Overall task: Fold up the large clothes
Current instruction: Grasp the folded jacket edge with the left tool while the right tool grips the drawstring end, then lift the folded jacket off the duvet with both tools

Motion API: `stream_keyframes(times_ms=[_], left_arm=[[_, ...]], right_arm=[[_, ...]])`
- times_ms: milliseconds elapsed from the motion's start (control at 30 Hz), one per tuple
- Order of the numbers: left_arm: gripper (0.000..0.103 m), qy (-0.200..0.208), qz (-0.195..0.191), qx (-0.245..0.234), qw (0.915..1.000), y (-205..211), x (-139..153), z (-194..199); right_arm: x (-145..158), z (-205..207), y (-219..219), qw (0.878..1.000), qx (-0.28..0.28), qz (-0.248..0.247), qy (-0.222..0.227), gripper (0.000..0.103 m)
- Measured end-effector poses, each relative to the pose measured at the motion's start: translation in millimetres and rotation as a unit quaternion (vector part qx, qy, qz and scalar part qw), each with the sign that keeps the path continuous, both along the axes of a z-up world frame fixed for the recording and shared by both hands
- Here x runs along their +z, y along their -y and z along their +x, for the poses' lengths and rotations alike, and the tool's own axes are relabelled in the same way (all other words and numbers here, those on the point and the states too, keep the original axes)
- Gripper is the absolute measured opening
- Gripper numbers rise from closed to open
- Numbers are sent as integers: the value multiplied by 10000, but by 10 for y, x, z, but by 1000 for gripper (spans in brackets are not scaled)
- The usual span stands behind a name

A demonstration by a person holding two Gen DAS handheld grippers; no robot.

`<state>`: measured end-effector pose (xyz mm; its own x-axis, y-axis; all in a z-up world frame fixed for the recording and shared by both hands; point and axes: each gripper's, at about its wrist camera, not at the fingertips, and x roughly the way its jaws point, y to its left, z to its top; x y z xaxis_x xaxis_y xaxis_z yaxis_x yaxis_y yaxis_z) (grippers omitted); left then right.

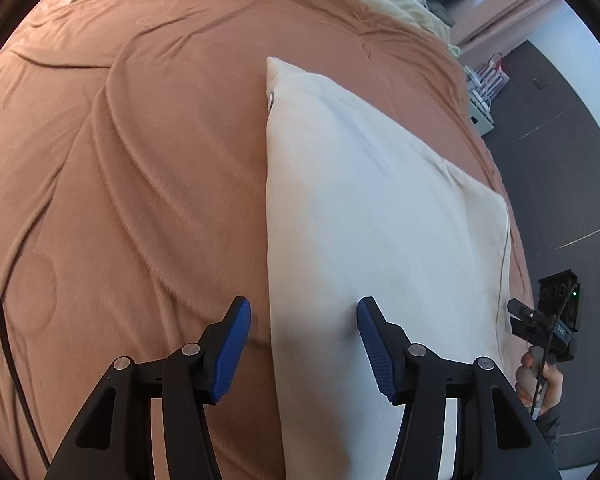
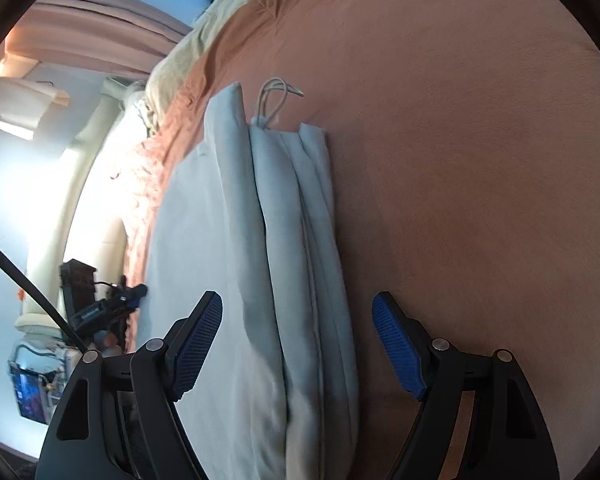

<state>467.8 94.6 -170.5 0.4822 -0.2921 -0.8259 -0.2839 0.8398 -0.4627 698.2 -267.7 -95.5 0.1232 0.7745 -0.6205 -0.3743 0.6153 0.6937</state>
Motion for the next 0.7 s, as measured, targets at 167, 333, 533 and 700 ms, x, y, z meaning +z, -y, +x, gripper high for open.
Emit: stream_keyframes(times_ms=[167, 333, 533, 700], left_arm=[[46, 117, -28, -79, 9999, -31, -12, 243], [45, 102, -20, -120, 9999, -94, -68, 436], [41, 25, -12, -40, 10000, -93, -111, 555], [18, 136, 193, -46, 9997, 15, 32, 507]], right_arm=[[-74, 287, -222, 9992, 276, 229, -186, 71], [-162, 581, -416, 9984, 468, 125, -306, 69], [-248, 768, -508, 9984, 310, 1, -477, 39], [-70, 561, -568, 9996, 242, -145, 31, 12]])
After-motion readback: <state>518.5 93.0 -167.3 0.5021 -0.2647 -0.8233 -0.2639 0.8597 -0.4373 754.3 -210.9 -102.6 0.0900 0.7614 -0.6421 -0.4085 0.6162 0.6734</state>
